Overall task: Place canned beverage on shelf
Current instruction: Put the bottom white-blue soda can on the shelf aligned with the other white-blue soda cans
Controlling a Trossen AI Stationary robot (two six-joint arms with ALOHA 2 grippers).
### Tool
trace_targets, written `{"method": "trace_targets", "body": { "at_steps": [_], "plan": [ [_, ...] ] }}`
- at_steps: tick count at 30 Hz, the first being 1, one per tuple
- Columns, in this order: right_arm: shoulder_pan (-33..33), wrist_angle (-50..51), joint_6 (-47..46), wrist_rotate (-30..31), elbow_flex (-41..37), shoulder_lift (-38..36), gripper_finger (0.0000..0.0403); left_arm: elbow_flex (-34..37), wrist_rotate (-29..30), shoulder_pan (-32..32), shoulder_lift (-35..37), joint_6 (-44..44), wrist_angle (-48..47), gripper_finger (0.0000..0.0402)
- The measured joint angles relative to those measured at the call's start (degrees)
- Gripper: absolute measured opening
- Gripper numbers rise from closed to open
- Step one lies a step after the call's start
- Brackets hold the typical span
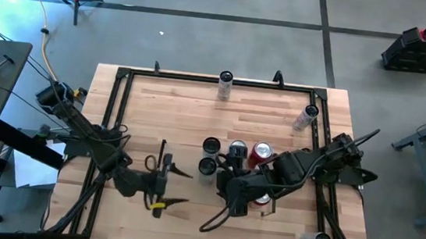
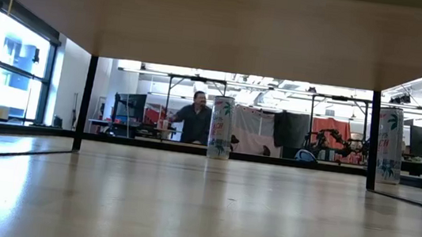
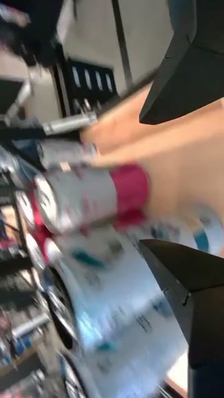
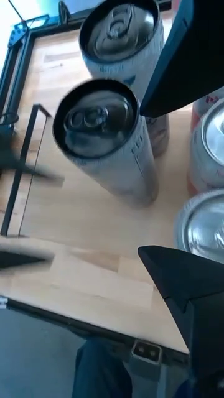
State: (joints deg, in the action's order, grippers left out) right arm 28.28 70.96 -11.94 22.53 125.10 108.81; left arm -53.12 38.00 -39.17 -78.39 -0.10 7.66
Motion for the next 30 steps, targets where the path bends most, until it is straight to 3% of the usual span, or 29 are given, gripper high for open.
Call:
{"method": "trace_targets", "body": {
  "at_steps": [10, 17, 30],
  "plan": [
    [0.3, 0.7, -3.3, -2.4, 0.0, 0.2, 0.0341, 0.0, -4.7, 5.5, -1.4, -5.4, -1.1, 0.0307],
    [0.4, 0.8, -3.1, -2.4, 0.0, 0.2, 0.0341, 0.0, -5.9, 5.4, -2.0, -5.3, -0.4, 0.0307],
    [0.8, 2.8, -1.1, 3.2, 0.8, 0.2, 0.0341, 0.0, -4.4, 2.3, -2.1, -2.7, -1.5, 0.0307]
  ]
}}
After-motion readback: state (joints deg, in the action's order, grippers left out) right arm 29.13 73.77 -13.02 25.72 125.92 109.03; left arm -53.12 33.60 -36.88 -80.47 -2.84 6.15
